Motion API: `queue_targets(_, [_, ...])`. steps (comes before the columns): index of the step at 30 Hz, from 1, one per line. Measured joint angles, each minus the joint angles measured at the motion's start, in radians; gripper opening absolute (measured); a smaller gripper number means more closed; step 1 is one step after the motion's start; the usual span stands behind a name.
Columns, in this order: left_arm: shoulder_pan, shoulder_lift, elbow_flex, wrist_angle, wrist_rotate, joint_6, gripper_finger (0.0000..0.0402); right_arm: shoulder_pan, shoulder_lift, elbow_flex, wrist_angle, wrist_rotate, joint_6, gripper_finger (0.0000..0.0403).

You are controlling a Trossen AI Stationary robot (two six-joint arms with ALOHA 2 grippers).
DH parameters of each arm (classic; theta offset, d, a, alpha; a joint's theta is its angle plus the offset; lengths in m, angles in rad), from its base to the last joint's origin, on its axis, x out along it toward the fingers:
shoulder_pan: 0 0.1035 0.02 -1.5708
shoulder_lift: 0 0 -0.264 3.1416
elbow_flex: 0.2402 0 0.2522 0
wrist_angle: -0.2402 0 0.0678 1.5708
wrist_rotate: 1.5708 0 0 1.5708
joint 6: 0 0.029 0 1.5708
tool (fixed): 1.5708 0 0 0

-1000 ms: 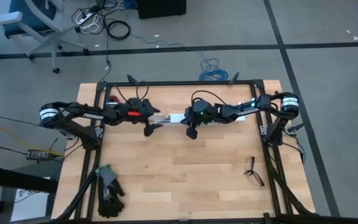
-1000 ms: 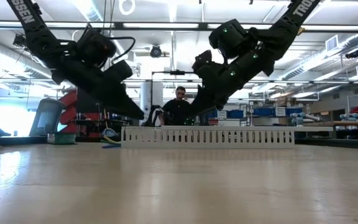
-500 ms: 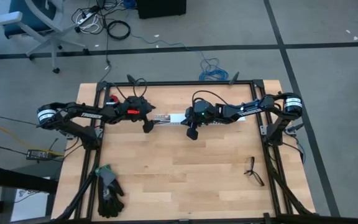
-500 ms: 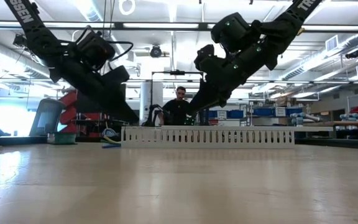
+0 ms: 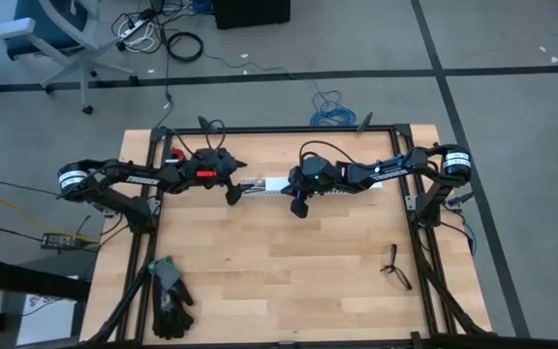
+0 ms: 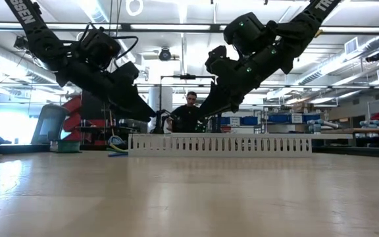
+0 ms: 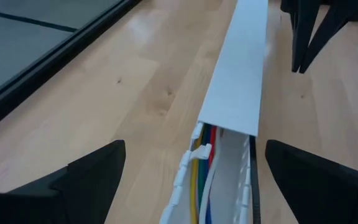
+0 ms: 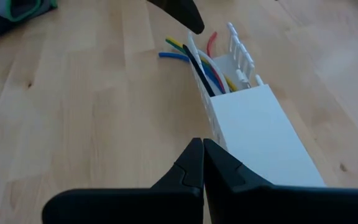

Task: Ziptie cables
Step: Close the white cable duct

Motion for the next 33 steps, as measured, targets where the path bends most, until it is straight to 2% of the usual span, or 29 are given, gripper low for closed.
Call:
queue_targets(7, [0.0, 0.006, 0.0, -0.002, 0.097, 0.062, 0.0399, 0.001, 0.0, 0.0, 0.006, 0.0, -0.01, 0.0])
queue_targets(16, [0.0, 0.093, 0.0, 0.006, 0.085, 0.188, 0.0399, -0.001, 0.001, 0.0, 0.026, 0.0, -0.025, 0.0])
queue_targets(23, [0.0, 0.172, 0.001, 0.026, 0.083, 0.191, 0.0398, -0.036, 0.001, 0.0, 0.025, -0.001, -0.011, 0.0])
queue_targets(28, [0.0, 0.19, 0.001, 0.025, 0.084, 0.19, 0.0383, -0.067, 0.001, 0.0, -0.04, 0.0, 0.017, 0.0])
queue_targets(33, [0.0, 0.204, 0.001, 0.022, 0.084, 0.194, 0.0343, -0.078, 0.001, 0.0, -0.047, 0.0, 0.018, 0.0])
